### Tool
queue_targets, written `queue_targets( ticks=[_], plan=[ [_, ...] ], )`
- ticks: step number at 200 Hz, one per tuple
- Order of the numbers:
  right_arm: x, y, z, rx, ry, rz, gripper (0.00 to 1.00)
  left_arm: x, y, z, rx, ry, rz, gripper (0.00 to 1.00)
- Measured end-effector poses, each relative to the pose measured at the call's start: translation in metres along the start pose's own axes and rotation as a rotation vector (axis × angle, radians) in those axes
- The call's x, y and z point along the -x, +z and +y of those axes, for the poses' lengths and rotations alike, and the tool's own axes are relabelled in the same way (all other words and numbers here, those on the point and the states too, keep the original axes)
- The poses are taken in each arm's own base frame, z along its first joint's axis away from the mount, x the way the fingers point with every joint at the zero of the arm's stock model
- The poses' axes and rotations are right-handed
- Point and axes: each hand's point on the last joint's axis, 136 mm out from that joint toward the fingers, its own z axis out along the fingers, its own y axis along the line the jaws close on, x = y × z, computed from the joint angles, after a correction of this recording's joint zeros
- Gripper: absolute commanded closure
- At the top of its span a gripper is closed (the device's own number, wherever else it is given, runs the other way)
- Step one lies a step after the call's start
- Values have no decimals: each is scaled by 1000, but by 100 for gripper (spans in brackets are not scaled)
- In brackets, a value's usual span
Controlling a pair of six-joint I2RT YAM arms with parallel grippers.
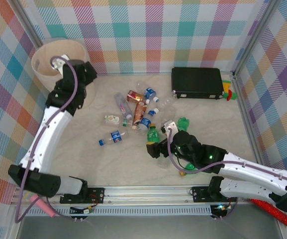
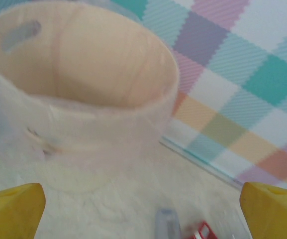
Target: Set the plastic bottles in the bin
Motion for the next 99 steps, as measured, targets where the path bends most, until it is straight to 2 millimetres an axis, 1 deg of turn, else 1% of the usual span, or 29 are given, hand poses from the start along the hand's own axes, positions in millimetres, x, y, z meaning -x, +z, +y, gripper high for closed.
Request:
queue_targets(
  ticks=[31,57,70,99],
  plan=[
    [-7,-1,-4,-17,33,33,1,-48,-39,-22,-123,71,68,0],
    [-7,-2,-5,-32,60,51,1,-96,-78,-44,-247,160,130,0],
    [-8,-1,-6,-48,71,70,1,-116,-93,-50,-291,193,158,0],
    [-14,1,-10,-88,91,116,1,-149,-116,-53,-348,223,204,0]
  ],
)
